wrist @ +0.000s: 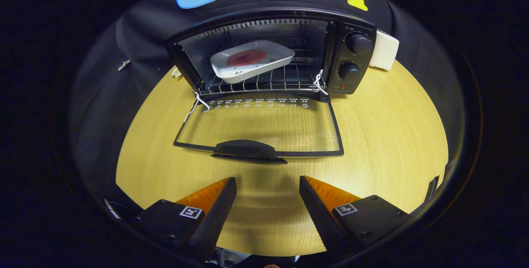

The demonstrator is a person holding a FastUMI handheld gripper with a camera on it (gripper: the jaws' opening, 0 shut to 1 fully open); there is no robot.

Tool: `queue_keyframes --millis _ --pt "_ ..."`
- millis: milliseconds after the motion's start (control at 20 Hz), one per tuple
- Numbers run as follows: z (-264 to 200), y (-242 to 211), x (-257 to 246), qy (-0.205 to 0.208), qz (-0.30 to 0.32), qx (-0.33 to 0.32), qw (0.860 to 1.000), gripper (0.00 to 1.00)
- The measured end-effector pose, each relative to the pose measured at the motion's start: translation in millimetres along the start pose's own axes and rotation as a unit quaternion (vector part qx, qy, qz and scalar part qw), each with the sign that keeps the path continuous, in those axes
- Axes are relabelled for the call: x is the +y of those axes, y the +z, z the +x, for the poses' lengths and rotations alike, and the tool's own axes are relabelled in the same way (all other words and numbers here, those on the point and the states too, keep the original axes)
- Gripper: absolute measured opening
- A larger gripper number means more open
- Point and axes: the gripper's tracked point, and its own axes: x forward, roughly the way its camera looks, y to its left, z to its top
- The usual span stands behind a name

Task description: Open the toaster oven, put the food inside, and close the toaster oven door.

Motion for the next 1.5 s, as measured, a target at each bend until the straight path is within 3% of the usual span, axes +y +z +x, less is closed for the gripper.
queue_keyframes --millis 200,350,950,1500 --pt "22 -10 -5 -0.037 -0.024 0.013 0.999 0.99" --pt "33 -5 -1 -0.041 -0.016 0.009 0.999 1.0" --pt "43 14 8 -0.026 -0.022 0.001 0.999 0.99" --pt "3 41 17 0.006 -0.074 -0.057 0.996 0.99"
